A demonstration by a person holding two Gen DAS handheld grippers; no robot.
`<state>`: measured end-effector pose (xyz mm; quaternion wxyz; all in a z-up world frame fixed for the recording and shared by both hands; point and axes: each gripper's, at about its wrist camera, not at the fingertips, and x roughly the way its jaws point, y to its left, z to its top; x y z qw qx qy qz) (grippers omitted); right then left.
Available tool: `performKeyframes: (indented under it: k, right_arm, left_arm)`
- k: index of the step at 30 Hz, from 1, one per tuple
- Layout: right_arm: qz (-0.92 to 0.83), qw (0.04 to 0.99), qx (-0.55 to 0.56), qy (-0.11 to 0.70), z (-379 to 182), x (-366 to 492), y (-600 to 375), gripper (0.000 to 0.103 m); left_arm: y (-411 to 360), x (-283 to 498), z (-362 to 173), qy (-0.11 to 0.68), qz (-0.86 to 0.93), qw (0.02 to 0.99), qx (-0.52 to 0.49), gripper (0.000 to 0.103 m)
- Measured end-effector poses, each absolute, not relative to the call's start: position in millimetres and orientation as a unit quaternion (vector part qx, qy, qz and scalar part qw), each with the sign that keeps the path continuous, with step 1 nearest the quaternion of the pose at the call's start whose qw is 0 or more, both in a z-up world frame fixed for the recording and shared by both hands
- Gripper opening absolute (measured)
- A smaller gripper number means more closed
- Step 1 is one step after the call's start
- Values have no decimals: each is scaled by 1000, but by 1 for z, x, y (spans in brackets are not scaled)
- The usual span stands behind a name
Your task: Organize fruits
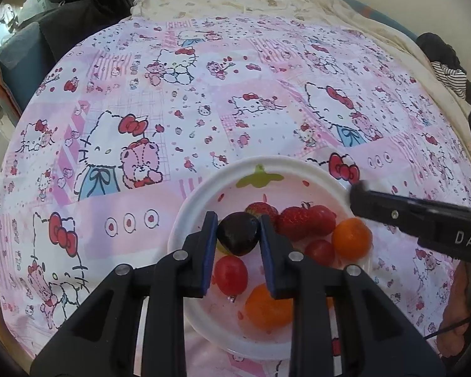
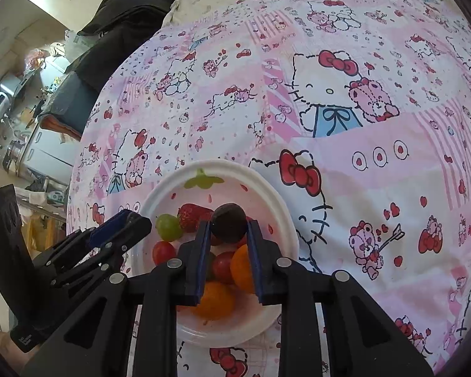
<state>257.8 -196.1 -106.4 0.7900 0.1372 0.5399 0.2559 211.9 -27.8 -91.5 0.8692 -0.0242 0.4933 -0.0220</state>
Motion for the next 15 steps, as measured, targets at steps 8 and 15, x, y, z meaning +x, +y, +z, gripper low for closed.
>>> performKeyframes:
  k: [8,15]
  right_arm:
    - [262,811,153,500,-80,252,-205,83]
    - [264,841,145,449,-43,230,-217,93]
  left_arm:
    - [-20,200,-67,466,0,884,-39,71]
    - [-9,177,-29,422,18,906,-35,71]
